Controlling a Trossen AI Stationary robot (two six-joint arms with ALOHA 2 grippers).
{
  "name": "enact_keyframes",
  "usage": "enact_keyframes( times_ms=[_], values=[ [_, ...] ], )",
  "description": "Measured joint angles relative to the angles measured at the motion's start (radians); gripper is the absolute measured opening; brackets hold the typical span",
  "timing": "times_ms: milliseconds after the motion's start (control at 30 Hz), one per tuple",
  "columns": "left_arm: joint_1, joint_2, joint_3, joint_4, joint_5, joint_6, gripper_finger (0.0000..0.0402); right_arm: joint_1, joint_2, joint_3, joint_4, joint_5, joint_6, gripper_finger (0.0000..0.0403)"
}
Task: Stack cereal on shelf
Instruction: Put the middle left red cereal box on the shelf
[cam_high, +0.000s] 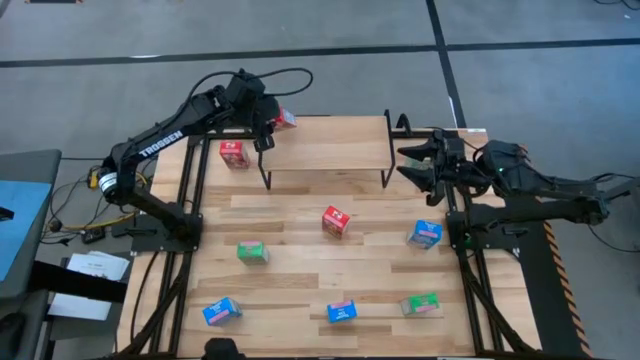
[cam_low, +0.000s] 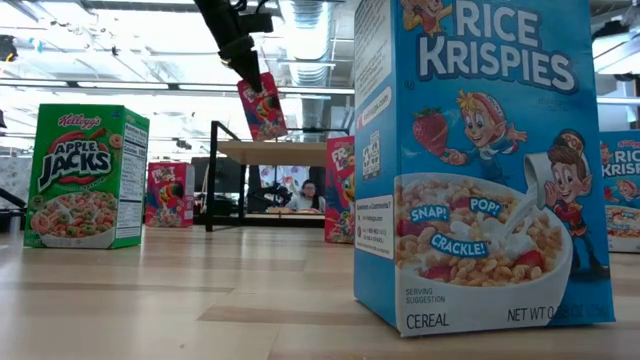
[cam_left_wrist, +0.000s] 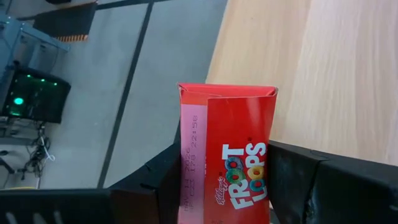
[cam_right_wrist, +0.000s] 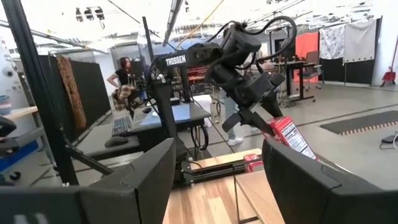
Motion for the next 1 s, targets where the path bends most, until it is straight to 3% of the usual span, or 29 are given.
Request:
enact_keyframes(
  times_ms=[433,1000],
  values=[
    [0.019,0.024,0.000,0.000,0.057,0.054,0.0171,0.000,0.001,0.000,0.004,0.000,-0.007,0.0265],
    [0.021,0.034,0.000,0.001,0.052,0.041,0.0171,0.000,0.001,0.000,0.037,0.000,-0.010,0.0265]
  ],
)
